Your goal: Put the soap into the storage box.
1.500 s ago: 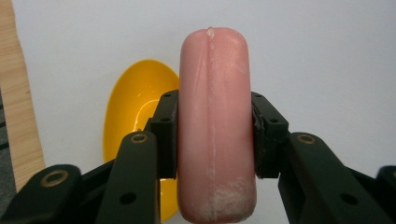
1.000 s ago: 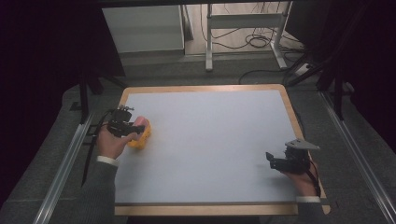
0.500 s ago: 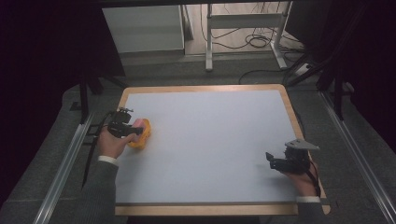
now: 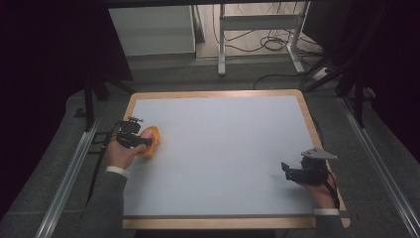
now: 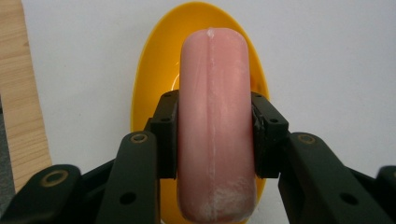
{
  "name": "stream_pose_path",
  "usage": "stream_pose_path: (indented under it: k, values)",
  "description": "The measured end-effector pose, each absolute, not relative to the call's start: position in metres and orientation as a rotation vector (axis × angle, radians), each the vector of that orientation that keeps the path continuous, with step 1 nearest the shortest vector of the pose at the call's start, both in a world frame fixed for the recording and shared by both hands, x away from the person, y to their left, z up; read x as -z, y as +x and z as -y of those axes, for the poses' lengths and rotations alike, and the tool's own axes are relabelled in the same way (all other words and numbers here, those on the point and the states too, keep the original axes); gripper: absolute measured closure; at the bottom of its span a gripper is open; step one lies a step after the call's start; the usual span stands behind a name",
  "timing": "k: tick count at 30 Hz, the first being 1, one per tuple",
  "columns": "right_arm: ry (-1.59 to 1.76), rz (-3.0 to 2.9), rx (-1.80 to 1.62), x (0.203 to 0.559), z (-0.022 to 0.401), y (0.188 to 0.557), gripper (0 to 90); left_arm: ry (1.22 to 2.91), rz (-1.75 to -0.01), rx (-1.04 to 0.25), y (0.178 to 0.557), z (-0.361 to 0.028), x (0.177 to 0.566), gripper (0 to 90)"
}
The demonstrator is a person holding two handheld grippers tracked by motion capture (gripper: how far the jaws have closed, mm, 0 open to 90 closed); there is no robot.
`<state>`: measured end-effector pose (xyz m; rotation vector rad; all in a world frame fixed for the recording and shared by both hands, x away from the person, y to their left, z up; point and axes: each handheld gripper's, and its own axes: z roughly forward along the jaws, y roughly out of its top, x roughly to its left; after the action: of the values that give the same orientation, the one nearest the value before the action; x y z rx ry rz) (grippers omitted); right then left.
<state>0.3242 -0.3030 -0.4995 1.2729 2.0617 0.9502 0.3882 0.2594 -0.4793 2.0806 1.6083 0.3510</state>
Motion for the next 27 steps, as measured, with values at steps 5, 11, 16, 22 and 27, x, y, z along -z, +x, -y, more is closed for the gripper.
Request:
stream_pose_path:
  k: [5, 11, 16, 22, 27]
  values:
    - [1.269, -2.063, -0.953, 0.499, 0.303, 0.324, 10.0, 2.064, -1.587, -0.341, 0.387, -0.259, 0.479, 57.6]
    - [1.261, -2.063, -0.958, 0.499, 0.303, 0.323, 10.0, 1.999, -1.518, -0.406, 0.374, -0.261, 0.458, 40.3]
    - [1.254, -2.064, -0.955, 0.499, 0.302, 0.323, 10.0, 1.982, -1.448, -0.419, 0.361, -0.257, 0.448, 33.3]
    - [1.256, -2.064, -0.950, 0.499, 0.302, 0.323, 10.0, 1.976, -1.366, -0.416, 0.342, -0.247, 0.449, 31.4]
    - [1.256, -2.063, -0.952, 0.498, 0.302, 0.323, 10.0, 1.986, -1.314, -0.394, 0.327, -0.240, 0.460, 31.3]
